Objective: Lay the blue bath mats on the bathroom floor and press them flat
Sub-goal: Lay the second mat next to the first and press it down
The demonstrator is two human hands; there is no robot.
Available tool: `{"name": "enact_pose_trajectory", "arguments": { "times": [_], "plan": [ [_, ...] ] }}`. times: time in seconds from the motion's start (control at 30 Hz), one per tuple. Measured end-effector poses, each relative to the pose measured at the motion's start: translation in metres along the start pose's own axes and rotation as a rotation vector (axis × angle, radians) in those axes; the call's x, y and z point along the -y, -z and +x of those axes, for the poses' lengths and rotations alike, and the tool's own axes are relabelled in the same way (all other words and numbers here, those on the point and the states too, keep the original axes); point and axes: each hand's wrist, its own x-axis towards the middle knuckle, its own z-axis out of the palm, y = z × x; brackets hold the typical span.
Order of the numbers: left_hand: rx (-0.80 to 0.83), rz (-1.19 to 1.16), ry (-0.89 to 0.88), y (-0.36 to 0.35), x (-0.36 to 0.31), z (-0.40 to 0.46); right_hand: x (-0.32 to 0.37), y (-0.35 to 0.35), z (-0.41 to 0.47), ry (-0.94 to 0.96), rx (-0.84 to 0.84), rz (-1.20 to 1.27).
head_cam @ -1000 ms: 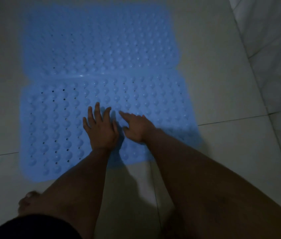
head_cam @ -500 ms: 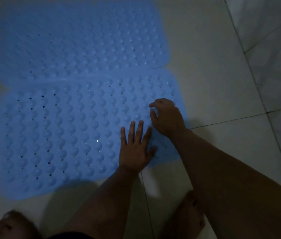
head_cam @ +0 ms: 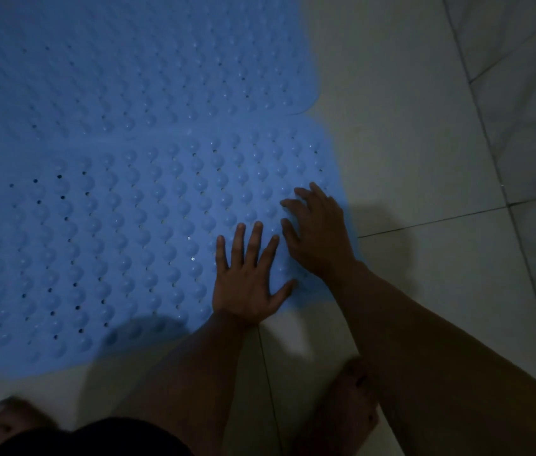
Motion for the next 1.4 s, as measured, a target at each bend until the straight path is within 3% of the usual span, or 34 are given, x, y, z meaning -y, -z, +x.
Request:
{"name": "enact_pose_trajectory", "arguments": {
  "times": [0.07,0.2,0.37,0.67,0.83,1.17,1.27,1.4],
  "plan": [
    [0.065,-0.008,0.022,0.003,-0.002,0.001,-0.003,0.010,-0.007,-0.012,0.068,0.019],
    [0.242,-0.084,0.038,0.025,-0.001,0.008,-0.014,0.031,-0.018,-0.057,0.362,-0.011],
    [0.023,-0.090,0.123,0.057,-0.017,0.027,-0.016,0.017,-0.040,-0.043,0.414,-0.119],
    [-0.105,-0.053,0.030,0.034,-0.015,0.049,-0.021,-0.026,-0.061,-0.118,0.242,-0.150],
    [-0.103,-0.095,0.109,0.028,-0.012,0.055,-0.022,-0.036,-0.065,-0.119,0.131,-0.170],
    [-0.101,-0.112,0.134,0.021,-0.003,0.038,-0.024,-0.040,-0.063,-0.120,0.140,-0.196],
    [-0.092,-0.112,0.116,0.033,0.004,0.031,-0.019,-0.033,-0.062,-0.165,0.254,-0.179],
    [-0.032,-0.032,0.090,0.063,0.018,0.026,-0.002,-0.003,-0.033,-0.317,0.579,-0.131]
  ]
}}
